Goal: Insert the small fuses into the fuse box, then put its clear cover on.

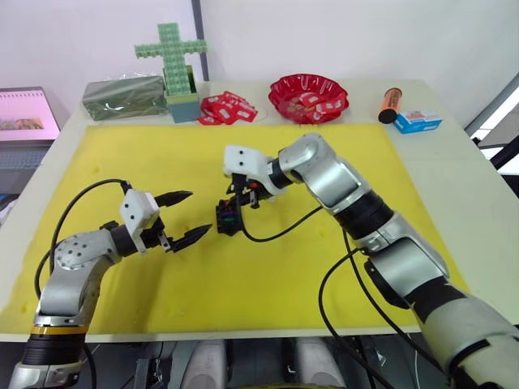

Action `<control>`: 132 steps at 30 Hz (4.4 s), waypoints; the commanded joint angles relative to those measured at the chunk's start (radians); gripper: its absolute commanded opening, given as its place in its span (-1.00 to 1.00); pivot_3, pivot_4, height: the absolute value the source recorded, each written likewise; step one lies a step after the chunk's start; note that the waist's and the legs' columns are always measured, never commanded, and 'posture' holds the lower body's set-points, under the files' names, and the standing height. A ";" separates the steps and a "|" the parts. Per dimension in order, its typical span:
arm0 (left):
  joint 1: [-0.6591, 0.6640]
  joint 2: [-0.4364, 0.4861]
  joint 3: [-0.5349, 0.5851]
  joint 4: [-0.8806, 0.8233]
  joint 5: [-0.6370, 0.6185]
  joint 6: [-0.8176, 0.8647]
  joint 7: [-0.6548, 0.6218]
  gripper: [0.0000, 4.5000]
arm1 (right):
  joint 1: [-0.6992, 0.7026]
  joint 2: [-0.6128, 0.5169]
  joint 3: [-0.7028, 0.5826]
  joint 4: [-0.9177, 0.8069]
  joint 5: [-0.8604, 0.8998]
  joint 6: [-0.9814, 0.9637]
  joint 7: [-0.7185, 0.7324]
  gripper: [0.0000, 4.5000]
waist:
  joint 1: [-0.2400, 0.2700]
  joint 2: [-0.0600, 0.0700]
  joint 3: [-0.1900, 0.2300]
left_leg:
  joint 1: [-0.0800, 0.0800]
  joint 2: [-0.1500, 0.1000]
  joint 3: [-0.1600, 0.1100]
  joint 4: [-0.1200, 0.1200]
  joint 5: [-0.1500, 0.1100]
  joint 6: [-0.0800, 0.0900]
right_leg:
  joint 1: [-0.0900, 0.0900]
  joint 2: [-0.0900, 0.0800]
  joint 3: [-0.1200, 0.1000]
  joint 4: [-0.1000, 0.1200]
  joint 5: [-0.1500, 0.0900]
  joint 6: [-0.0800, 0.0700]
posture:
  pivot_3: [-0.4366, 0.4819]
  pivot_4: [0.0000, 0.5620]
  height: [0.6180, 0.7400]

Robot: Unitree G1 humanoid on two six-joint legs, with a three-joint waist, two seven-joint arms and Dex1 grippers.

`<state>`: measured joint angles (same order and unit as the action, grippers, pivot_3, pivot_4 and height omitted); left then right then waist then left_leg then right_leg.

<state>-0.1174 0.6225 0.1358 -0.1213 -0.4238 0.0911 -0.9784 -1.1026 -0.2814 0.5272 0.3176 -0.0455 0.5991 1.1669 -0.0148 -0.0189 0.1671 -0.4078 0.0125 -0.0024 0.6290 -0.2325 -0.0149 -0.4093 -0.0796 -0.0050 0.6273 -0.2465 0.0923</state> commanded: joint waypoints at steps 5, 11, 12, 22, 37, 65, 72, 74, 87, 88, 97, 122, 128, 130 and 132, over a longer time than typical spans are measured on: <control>-0.002 0.007 0.011 -0.031 0.000 -0.022 0.001 1.00 | -0.011 0.013 -0.032 -0.016 0.023 -0.009 -0.014 -1.00 | -0.001 0.000 0.000 | 0.000 0.000 0.000 0.000 0.000 0.000 | 0.000 0.000 0.000 0.000 0.000 0.000 | -0.05 -0.47 1.00; 0.000 0.010 0.013 -0.029 0.000 -0.022 -0.001 1.00 | -0.013 0.022 -0.028 0.007 0.017 -0.018 -0.031 -1.00 | -0.001 0.000 0.000 | 0.000 0.000 0.000 0.000 0.000 0.000 | 0.000 0.000 0.000 0.000 0.000 0.000 | -0.05 -0.47 1.00; 0.001 0.010 0.014 -0.030 0.000 -0.021 -0.001 1.00 | -0.012 0.023 -0.026 0.010 0.016 -0.020 -0.032 -1.00 | -0.001 0.000 0.000 | 0.000 0.000 0.000 0.000 0.000 0.000 | 0.000 0.000 0.000 0.000 0.000 0.000 | -0.05 -0.47 1.00; 0.008 0.012 0.017 -0.034 0.000 -0.018 0.003 1.00 | 0.015 0.028 -0.003 0.023 0.006 -0.029 -0.028 -1.00 | 0.000 0.000 0.000 | 0.000 0.000 0.000 0.000 0.000 0.000 | 0.000 0.000 0.000 0.000 0.000 0.000 | -0.05 -0.47 1.00; 0.009 0.020 0.022 -0.033 -0.002 -0.020 0.000 1.00 | 0.028 0.025 -0.008 0.010 0.003 -0.027 -0.020 -1.00 | -0.001 0.000 0.000 | 0.000 0.000 0.000 0.000 0.000 0.000 | 0.000 0.000 0.000 0.000 0.000 0.000 | -0.05 -0.47 1.00; 0.015 0.026 0.017 -0.050 0.000 -0.016 -0.001 1.00 | -0.003 0.045 -0.024 0.081 -0.008 -0.046 -0.036 -0.06 | -0.002 0.000 0.000 | 0.000 0.000 0.000 0.000 0.000 0.000 | 0.000 0.000 0.000 0.000 0.000 0.000 | -0.05 -0.47 1.00; 0.016 0.026 0.017 -0.050 0.001 -0.016 0.001 1.00 | 0.001 0.045 -0.017 0.084 -0.024 -0.055 -0.028 -0.50 | -0.001 0.000 0.000 | 0.000 0.000 0.000 0.000 0.000 0.000 | 0.000 0.000 0.000 0.000 0.000 0.000 | -0.05 -0.47 1.00; 0.016 0.026 0.017 -0.050 0.000 -0.015 0.001 1.00 | 0.001 0.046 -0.017 0.084 -0.026 -0.053 -0.027 -0.50 | -0.001 0.000 0.000 | 0.000 0.000 0.000 0.000 0.000 0.000 | 0.000 0.000 0.000 0.000 0.000 0.000 | -0.05 -0.47 1.00; 0.013 0.028 0.016 -0.048 -0.001 -0.015 0.000 1.00 | 0.002 0.054 -0.013 0.069 -0.022 0.020 -0.011 -0.50 | -0.001 0.000 0.000 | 0.000 0.000 -0.001 -0.001 0.000 0.000 | 0.000 0.000 0.000 0.000 0.000 0.000 | -0.05 -0.47 1.00; 0.013 0.027 0.016 -0.048 -0.001 -0.015 0.001 1.00 | 0.002 0.055 -0.012 0.069 -0.022 0.024 -0.010 -0.50 | -0.001 0.000 0.000 | 0.000 0.000 -0.001 -0.001 0.000 0.000 | 0.000 0.000 0.000 0.000 0.000 0.000 | -0.05 -0.47 1.00; 0.013 0.028 0.014 -0.049 0.005 -0.018 0.004 1.00 | 0.005 0.053 0.007 0.079 -0.042 -0.009 -0.013 -0.50 | -0.001 0.000 0.000 | 0.000 0.000 -0.001 -0.001 0.000 0.000 | 0.000 0.000 0.000 0.000 0.000 0.000 | -0.05 -0.47 1.00; 0.000 0.034 0.016 -0.033 0.004 -0.019 -0.003 1.00 | -0.007 0.033 -0.026 0.013 -0.013 0.038 0.015 -0.99 | 0.000 0.000 0.000 | 0.000 0.000 -0.001 0.000 0.000 0.000 | 0.000 0.000 0.000 0.000 0.000 -0.001 | -0.05 -0.47 1.00; -0.003 0.037 0.014 -0.031 0.002 -0.016 -0.006 1.00 | -0.018 0.027 -0.029 -0.002 -0.002 0.045 0.012 -0.42 | -0.002 0.000 0.000 | 0.000 0.000 -0.001 -0.001 0.000 0.000 | 0.000 0.000 0.000 0.000 0.000 0.000 | -0.05 -0.47 1.00; -0.005 0.037 0.011 -0.033 0.003 -0.013 -0.006 1.00 | -0.018 0.025 -0.025 -0.003 -0.003 0.041 0.010 -0.26 | -0.002 0.000 0.000 | 0.000 0.000 -0.001 -0.001 0.000 0.000 | 0.000 0.000 0.000 0.000 0.000 0.000 | -0.05 -0.47 1.00; -0.003 0.037 0.009 -0.040 0.001 -0.010 -0.005 1.00 | -0.015 0.022 -0.021 -0.009 -0.005 0.040 0.008 -0.26 | -0.001 0.000 0.000 | 0.000 0.000 -0.001 -0.001 0.000 0.000 | 0.000 0.000 0.000 0.000 0.000 0.000 | -0.05 -0.47 1.00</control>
<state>-0.1123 0.6478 0.1361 -0.1327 -0.4222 0.0908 -0.9812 -1.0887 -0.2547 0.5261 0.3550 -0.0555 0.6476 1.1755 -0.0162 -0.0188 0.1672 -0.4078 0.0126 -0.0030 0.6285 -0.2325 -0.0149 -0.4097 -0.0796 -0.0050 0.6271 -0.2468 0.0919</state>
